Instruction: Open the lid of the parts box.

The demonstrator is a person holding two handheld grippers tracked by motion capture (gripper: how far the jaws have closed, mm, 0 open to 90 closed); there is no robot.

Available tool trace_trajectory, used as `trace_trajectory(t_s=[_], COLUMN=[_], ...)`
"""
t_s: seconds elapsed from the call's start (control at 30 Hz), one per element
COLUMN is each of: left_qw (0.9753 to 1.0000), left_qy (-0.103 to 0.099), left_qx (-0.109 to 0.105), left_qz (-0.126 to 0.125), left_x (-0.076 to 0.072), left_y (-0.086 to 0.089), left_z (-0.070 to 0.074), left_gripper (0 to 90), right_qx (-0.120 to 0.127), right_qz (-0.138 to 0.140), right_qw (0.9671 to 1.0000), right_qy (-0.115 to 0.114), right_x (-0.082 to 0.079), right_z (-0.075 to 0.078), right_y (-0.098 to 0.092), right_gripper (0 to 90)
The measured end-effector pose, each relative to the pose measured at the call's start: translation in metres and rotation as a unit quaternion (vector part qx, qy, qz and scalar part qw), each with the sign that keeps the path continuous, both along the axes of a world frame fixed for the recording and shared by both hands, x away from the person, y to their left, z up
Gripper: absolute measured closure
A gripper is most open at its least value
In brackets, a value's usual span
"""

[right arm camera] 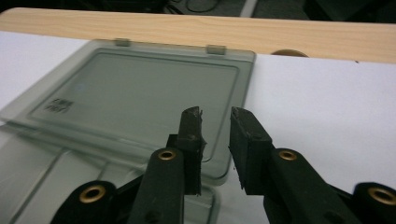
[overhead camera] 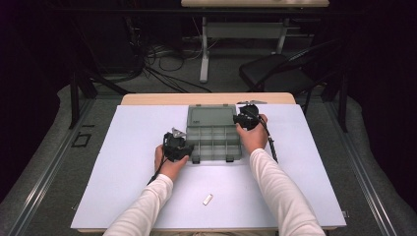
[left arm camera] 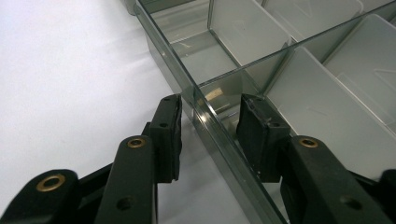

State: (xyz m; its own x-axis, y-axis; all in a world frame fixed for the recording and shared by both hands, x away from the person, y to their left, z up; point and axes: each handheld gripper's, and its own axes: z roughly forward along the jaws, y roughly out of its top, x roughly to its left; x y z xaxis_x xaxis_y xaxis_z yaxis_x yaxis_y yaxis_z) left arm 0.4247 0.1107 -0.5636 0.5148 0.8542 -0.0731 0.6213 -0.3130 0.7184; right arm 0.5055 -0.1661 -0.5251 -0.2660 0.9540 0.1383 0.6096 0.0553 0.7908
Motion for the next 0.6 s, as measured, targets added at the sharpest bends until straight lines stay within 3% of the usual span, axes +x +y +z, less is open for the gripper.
trace_trajectory(t_s=[0.13, 0.2, 0.33, 0.57, 0.6], left_qw=[1.0000, 0.9997, 0.9987, 0.9978, 0.9974], left_qy=[0.000, 0.012, 0.014, -0.005, -0.016], left_qx=[0.000, -0.019, -0.047, -0.066, -0.070], left_qz=[0.006, 0.007, 0.008, -0.003, -0.007], left_x=[0.000, 0.001, -0.002, -0.013, -0.015], left_y=[0.000, 0.004, 0.013, 0.028, 0.030], left_z=[0.000, 0.002, 0.012, 0.032, 0.033], left_gripper=[58.4, 51.6, 44.7, 42.4, 42.1], right_qx=[0.000, -0.007, -0.021, -0.020, -0.020], right_qz=[0.028, 0.040, 0.060, 0.088, 0.090], right_qw=[0.9995, 0.9989, 0.9971, 0.9938, 0.9937], right_qy=[-0.013, -0.025, -0.043, -0.065, -0.065], right_x=[-0.013, -0.019, -0.030, -0.056, -0.059], right_z=[0.004, 0.004, 0.003, 0.017, 0.018], right_y=[0.001, 0.002, 0.002, -0.002, -0.003], right_gripper=[66.1, 59.7, 47.1, 43.4, 42.9])
